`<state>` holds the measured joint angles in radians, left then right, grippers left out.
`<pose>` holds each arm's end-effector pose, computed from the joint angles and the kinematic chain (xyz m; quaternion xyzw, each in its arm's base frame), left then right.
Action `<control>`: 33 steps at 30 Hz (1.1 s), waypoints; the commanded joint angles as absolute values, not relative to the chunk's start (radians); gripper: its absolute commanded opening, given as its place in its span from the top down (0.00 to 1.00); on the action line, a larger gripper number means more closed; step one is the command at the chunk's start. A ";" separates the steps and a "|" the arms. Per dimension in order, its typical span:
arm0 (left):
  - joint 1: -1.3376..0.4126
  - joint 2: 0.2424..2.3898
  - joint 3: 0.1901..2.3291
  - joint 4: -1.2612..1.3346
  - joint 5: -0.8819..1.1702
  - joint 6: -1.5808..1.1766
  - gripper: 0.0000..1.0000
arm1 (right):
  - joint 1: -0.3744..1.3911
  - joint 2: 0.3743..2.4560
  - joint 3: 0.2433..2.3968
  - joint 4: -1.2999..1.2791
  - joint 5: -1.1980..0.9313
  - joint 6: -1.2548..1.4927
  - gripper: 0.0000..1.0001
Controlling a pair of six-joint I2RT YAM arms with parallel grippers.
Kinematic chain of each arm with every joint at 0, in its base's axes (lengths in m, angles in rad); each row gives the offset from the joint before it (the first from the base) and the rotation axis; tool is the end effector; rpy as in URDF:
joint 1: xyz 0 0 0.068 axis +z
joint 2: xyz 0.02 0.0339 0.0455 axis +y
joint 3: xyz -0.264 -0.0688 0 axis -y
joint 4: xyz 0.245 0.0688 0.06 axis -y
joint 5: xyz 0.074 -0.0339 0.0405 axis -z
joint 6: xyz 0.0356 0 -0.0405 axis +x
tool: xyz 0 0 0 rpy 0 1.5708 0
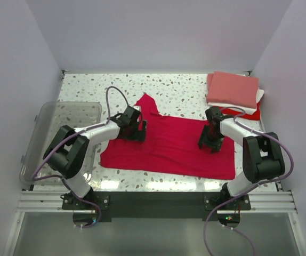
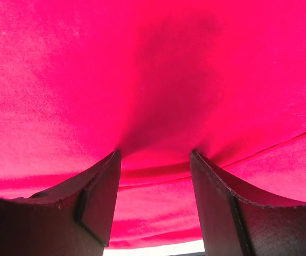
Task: Fold and stack the t-shirts
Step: Fold the tshirt
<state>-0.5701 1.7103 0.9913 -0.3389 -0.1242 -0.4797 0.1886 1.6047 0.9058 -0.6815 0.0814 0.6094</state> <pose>0.2837 -0.1767 0.1635 0.0279 0.9652 -0.0749 0.2492 0.2715 0.0489 0.1582 0.2115 0.9719 -0.0004 0.1032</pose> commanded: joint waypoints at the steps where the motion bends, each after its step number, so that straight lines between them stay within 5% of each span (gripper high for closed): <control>1: -0.568 1.683 0.939 -0.380 -0.098 -0.509 0.00 | 0.183 1.566 0.851 -0.744 0.064 0.640 0.41; 14: -0.568 1.736 1.294 -0.485 -0.080 -0.492 0.00 | 0.175 1.460 1.104 -0.887 0.118 0.582 0.40; 33: -0.488 2.204 1.931 -0.629 -0.103 -0.541 0.04 | -0.219 1.726 1.301 -0.750 0.069 0.433 0.46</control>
